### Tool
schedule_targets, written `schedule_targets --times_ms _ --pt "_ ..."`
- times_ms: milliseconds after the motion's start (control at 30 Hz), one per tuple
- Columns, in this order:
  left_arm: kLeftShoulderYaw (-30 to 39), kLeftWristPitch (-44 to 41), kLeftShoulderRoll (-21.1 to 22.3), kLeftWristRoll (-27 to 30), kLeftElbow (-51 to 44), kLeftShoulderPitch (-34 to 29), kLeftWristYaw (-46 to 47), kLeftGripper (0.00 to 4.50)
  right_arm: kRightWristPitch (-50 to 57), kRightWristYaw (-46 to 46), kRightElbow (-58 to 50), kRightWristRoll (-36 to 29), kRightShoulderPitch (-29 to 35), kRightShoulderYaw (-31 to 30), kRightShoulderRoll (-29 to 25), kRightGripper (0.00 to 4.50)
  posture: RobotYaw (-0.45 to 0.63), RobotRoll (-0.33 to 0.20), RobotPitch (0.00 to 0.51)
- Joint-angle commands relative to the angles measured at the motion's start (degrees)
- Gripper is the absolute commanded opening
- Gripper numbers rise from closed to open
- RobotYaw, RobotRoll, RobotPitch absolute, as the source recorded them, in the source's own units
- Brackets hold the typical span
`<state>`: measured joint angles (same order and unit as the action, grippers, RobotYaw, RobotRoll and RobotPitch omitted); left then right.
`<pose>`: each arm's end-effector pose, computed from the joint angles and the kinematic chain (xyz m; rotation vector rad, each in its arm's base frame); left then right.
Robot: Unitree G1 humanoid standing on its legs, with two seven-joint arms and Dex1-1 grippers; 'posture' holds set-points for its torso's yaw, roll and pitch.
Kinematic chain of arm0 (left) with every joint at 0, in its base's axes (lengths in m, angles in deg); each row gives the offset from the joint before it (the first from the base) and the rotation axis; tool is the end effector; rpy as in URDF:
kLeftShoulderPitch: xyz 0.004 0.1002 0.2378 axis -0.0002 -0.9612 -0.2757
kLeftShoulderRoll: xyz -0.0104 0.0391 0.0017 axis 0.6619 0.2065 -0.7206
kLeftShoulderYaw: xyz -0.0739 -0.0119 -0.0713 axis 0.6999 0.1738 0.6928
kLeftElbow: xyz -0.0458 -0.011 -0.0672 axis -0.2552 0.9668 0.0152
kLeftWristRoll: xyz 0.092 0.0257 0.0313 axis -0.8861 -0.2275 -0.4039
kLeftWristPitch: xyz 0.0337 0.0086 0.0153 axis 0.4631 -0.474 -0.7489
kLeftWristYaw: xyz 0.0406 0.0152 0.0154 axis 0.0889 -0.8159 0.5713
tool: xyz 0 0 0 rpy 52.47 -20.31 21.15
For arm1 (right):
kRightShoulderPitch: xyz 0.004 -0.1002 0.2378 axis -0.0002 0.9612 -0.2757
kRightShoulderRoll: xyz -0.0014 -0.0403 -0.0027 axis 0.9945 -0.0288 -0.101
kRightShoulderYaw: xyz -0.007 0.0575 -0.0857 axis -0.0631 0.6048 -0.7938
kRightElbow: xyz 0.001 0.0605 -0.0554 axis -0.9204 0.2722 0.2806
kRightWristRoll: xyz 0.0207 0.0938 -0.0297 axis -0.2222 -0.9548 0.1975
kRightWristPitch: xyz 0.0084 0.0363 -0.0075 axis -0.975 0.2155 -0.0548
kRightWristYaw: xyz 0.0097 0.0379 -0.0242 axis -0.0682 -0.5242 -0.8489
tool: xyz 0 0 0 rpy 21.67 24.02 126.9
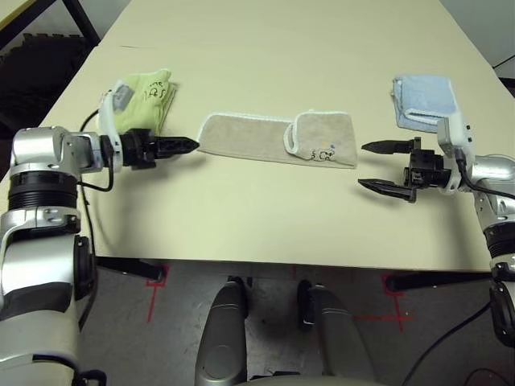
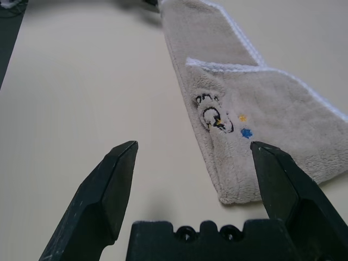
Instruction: Fold the towel and set it aside.
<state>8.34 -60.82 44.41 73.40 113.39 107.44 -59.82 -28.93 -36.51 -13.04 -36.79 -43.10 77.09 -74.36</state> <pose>0.3198 0.2886 0.2090 -0.4586 0.6494 -0.6731 0.3012 -0.2905 0.1711 -0.4201 -0.0705 1.1837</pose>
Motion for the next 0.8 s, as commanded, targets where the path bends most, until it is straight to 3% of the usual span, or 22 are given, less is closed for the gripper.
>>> schedule_targets --times_ms 33,200,500,767,800 --pt "1.46 0.56 -1.58 0.46 4.20 1.87 3.21 4.50 0.49 0.33 -1.11 -0.32 0.97 -0.35 -0.31 4.48 0.11 0.000 0.179" --pt "1.08 1.75 -2.18 -0.65 9.59 3.94 5.60 4.50 0.69 0.83 -1.94 -0.39 1.08 -0.28 -0.40 4.48 0.11 0.000 0.181" --pt "6.69 6.62 -3.96 0.09 15.32 5.97 14.69 4.50 0.48 1.29 -2.29 -0.19 1.22 -0.48 -0.32 4.48 0.10 0.000 0.183" --pt "5.28 3.75 -3.75 0.42 14.58 5.80 12.08 4.50 -0.16 1.86 -1.77 0.24 0.77 -0.44 -0.58 4.48 0.10 0.000 0.185" --pt "4.96 3.35 -3.71 0.40 14.40 5.73 11.61 4.12 -0.21 1.92 -1.67 0.27 0.69 -0.45 -0.61 4.50 0.10 0.000 0.183"
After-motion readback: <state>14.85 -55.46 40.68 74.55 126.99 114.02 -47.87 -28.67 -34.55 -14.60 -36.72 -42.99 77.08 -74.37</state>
